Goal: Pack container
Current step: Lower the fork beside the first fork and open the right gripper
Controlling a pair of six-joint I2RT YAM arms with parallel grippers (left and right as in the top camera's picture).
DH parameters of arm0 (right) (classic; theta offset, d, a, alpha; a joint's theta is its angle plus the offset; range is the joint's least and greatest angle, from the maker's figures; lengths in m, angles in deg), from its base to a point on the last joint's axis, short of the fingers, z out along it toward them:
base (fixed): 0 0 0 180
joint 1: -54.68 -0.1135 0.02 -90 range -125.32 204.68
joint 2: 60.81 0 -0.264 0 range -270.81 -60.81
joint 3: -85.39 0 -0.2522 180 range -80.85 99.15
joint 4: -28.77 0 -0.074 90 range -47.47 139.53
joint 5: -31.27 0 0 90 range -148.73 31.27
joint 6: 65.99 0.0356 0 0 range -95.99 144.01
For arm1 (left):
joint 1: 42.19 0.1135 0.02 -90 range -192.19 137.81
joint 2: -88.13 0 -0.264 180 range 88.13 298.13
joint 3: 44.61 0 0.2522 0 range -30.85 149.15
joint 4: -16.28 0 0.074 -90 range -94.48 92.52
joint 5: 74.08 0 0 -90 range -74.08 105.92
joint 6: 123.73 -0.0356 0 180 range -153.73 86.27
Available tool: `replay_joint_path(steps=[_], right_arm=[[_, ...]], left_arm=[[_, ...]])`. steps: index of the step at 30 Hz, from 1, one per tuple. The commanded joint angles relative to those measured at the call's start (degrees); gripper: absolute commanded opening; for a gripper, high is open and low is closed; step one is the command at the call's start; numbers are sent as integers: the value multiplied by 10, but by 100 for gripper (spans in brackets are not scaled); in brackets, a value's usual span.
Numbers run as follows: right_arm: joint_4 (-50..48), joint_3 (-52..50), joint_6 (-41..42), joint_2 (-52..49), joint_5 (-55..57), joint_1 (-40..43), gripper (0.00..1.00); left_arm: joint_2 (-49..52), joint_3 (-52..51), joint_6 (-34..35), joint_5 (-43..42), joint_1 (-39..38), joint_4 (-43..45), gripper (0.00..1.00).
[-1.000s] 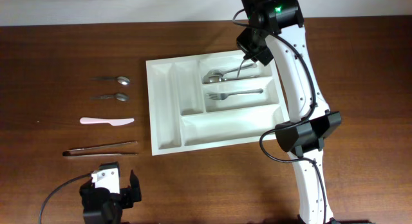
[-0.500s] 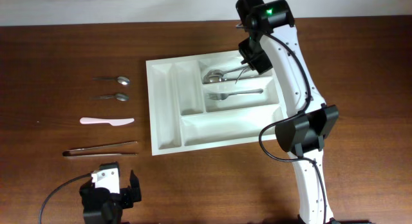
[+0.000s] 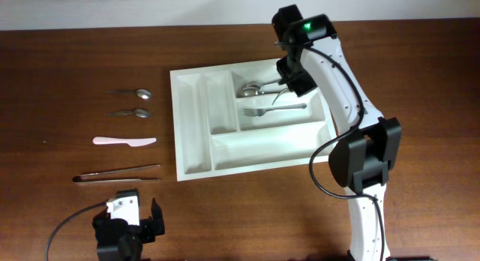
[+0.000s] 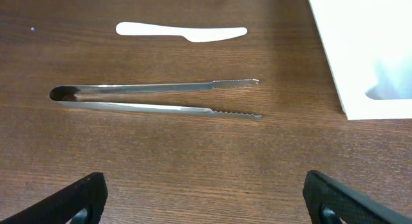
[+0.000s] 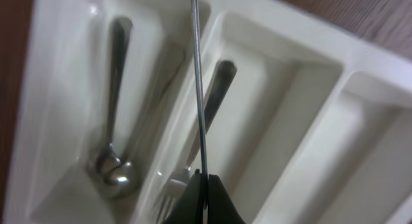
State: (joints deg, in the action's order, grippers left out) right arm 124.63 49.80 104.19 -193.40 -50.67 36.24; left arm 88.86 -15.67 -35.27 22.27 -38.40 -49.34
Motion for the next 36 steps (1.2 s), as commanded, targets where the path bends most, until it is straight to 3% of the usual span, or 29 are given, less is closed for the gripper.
replay_joint_path(steps=[1,31,36], right_arm=[[-26,-39,8,16,-21,-22,4],[-81,-150,115,16,-16,-41,4],[-113,-155,88,18,-48,-42,6]], left_arm=[[-4,-2,-9,-4,3,0,99],[-4,-2,-9,-4,3,0,99],[-4,-2,-9,-4,3,0,99]])
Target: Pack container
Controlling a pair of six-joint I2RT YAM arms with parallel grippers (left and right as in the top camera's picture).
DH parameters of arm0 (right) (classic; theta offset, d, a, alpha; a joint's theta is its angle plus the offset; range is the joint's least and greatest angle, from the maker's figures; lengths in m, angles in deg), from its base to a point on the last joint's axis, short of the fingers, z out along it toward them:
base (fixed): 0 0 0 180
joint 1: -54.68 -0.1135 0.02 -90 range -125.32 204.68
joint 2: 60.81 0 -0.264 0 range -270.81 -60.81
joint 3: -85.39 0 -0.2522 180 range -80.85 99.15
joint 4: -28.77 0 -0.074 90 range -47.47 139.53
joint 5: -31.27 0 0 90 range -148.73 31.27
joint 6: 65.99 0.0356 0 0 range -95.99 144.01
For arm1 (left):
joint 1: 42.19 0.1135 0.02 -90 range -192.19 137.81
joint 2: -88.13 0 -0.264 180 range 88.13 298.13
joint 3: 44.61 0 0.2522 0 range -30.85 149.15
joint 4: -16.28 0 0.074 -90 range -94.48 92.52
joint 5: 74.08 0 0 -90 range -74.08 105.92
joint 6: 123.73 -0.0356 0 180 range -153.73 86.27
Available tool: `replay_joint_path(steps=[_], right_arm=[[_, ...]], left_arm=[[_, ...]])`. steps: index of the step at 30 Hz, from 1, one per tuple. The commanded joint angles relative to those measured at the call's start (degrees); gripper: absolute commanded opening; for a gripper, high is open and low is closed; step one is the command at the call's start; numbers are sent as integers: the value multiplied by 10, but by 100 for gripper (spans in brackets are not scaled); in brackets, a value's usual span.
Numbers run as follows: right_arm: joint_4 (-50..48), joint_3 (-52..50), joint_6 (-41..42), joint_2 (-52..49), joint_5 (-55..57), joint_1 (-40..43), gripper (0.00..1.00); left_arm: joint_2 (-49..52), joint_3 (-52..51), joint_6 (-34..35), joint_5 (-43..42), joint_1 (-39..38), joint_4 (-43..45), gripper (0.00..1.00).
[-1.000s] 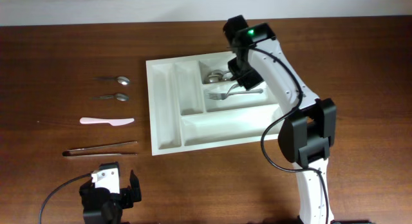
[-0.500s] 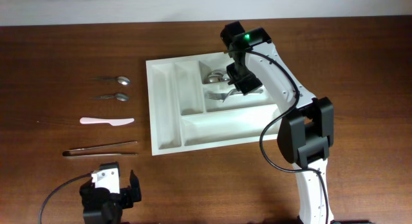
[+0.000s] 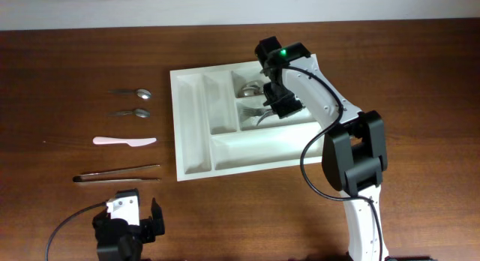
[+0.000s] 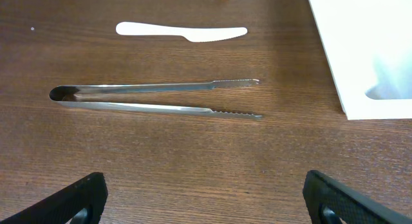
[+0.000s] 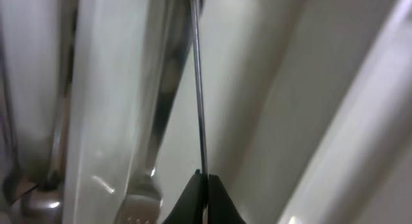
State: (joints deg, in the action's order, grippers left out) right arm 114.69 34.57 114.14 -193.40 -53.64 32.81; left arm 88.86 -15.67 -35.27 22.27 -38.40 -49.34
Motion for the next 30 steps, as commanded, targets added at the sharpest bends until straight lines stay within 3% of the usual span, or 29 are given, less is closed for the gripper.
replay_joint_path(steps=[1,8,16,23,26,30], right_arm=[[-20,-2,-15,21,-25,-7,9],[-43,-2,-48,45,-36,-6,15],[-61,-2,-108,116,-16,-6,14],[31,-2,-193,193,198,-2,18],[89,-2,-226,213,275,7,50],[136,-2,-269,222,302,25,55]], left_arm=[[-4,-2,-9,-4,3,0,99],[-4,-2,-9,-4,3,0,99],[-4,-2,-9,-4,3,0,99],[-4,-2,-9,-4,3,0,99],[-4,-2,-9,-4,3,0,99],[-4,-2,-9,-4,3,0,99]])
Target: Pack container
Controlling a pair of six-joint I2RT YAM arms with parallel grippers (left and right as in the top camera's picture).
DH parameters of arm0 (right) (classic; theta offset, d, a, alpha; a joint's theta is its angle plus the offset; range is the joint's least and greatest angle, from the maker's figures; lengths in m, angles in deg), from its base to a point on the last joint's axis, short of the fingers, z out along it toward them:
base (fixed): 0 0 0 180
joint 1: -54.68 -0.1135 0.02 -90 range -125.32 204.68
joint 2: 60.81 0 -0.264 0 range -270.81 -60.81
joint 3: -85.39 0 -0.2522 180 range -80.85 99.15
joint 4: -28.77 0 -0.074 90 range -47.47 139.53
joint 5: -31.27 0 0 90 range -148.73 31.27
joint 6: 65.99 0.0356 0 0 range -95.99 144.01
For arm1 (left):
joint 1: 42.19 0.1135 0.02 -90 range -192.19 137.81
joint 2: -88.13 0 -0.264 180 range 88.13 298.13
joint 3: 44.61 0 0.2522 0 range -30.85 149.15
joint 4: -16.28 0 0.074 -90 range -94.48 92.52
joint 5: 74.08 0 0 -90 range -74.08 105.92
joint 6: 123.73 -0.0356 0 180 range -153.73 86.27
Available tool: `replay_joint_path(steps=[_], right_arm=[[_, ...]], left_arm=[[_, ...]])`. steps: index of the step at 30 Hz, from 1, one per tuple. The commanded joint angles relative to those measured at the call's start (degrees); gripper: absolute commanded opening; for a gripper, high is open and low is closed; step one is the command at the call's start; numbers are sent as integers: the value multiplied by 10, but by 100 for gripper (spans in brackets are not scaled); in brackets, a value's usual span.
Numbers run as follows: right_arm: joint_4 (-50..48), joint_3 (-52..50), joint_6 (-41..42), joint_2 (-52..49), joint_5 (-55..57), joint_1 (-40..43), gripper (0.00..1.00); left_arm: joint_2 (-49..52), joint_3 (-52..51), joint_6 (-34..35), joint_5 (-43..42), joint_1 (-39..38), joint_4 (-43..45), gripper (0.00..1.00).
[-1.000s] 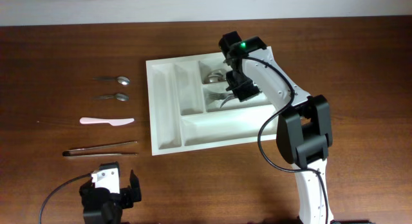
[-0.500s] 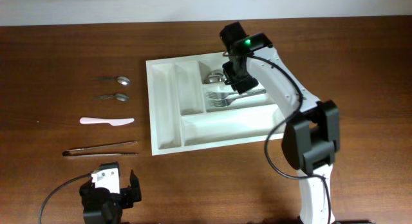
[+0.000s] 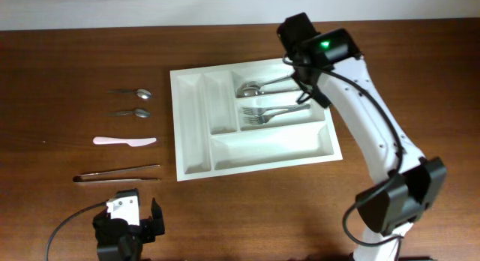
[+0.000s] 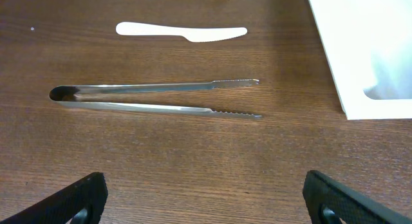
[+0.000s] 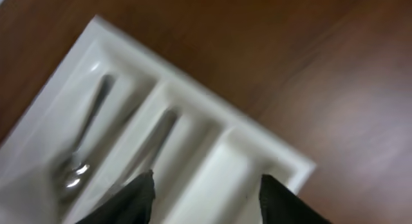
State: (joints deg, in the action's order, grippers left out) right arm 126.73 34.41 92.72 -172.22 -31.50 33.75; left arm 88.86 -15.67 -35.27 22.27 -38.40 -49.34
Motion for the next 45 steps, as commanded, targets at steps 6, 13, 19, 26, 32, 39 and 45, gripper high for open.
replay_joint_path(steps=[6,13,19,26,32,39,45], right_arm=[[66,-1,-94,10,81,47,79],[66,-1,-175,10,80,67,85],[67,-1,-178,10,77,68,88],[50,-1,-257,10,40,68,88],[3,-1,-336,10,-23,67,88],[-22,-1,-340,10,-26,71,94],[-17,-1,-342,10,-26,87,99]], left_arm=[[-4,-2,-9,-4,3,0,99],[-4,-2,-9,-4,3,0,99],[-4,-2,-9,-4,3,0,99],[-4,-2,-9,-4,3,0,99],[-4,-2,-9,-4,3,0,99],[-4,-2,-9,-4,3,0,99],[-4,-2,-9,-4,3,0,99]])
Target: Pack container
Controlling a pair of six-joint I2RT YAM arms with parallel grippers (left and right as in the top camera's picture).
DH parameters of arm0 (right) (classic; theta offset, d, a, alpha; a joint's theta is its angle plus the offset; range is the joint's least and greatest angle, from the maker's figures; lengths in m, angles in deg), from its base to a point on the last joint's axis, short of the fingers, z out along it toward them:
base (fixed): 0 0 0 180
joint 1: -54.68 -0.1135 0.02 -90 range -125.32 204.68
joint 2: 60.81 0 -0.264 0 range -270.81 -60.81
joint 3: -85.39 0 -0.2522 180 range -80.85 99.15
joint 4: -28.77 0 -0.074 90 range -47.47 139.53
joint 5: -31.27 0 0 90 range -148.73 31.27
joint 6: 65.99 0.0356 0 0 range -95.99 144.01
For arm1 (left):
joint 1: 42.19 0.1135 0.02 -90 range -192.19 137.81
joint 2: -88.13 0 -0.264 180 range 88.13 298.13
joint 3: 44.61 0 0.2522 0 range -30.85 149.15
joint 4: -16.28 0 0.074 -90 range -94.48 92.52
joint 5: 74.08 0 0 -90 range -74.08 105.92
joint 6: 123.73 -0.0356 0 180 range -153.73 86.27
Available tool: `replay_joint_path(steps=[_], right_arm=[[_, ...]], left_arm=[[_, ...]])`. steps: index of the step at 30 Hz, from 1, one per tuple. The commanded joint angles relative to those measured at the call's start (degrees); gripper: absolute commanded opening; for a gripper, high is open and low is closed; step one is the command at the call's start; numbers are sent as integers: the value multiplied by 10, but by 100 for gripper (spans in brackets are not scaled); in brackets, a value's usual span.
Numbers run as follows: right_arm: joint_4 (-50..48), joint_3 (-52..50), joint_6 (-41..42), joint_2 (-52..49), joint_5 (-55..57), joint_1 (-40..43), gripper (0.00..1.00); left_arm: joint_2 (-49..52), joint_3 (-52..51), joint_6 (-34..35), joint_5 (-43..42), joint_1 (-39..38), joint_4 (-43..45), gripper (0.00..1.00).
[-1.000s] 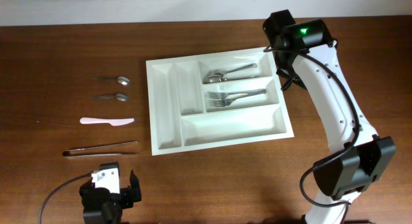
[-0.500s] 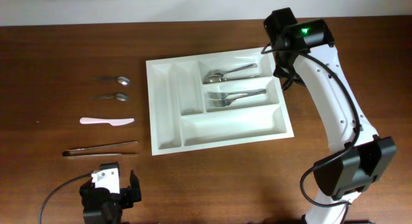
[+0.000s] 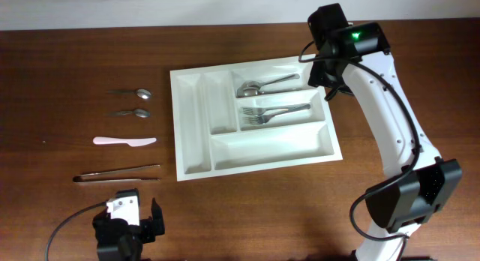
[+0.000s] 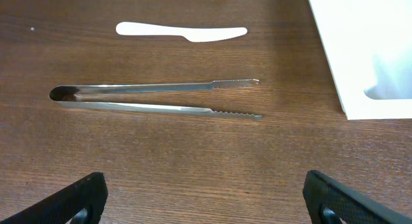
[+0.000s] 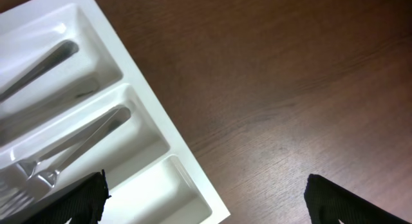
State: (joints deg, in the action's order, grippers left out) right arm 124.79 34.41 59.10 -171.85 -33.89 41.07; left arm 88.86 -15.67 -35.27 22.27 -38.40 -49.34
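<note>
The white cutlery tray (image 3: 180,126) lies mid-table, with spoons (image 3: 259,86) in its far compartment and two forks (image 3: 274,112) in the one below. The same tray (image 5: 193,179) and forks (image 5: 58,156) fill the left of the right wrist view. My right gripper (image 3: 330,87) hangs open and empty over the tray's far right edge (image 5: 206,201). My left gripper (image 4: 206,201) rests open near the table's front left, a little short of the steel tongs (image 4: 154,98).
Left of the tray lie two small spoons (image 3: 135,92) (image 3: 135,112), a pale plastic knife (image 3: 124,141) and the tongs (image 3: 116,173). Bare brown tabletop (image 5: 309,89) stretches to the right of the tray. The tray's large front compartment (image 3: 262,148) holds nothing.
My right gripper, open then as now, has moved to the right, from above the tray's far compartments to its right edge. The two forks lie as before. The left arm is unmoved.
My right gripper was shut on a fork above the tray, with one fork lying in the middle compartment. Then it held the fork low inside that compartment. Then it was open and raised, with two forks lying there, and now it hangs further right.
</note>
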Motion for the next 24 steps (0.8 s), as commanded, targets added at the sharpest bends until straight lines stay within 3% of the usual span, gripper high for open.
replay_joint_path(steps=[1,7,12,17,24], right_arm=[[5,-1,-6,7,-2,20,99],[40,-1,43,9,-33,93,99],[58,-1,-23,38,-47,150,99],[26,-1,-34,97,-50,191,99],[10,-1,-34,140,-91,283,99]], left_arm=[[-4,-2,-9,-4,3,0,99],[-4,-2,-12,20,3,0,99],[-4,-2,-11,31,3,0,99],[-4,-2,-11,31,3,5,99],[-4,-2,-11,-38,3,120,99]])
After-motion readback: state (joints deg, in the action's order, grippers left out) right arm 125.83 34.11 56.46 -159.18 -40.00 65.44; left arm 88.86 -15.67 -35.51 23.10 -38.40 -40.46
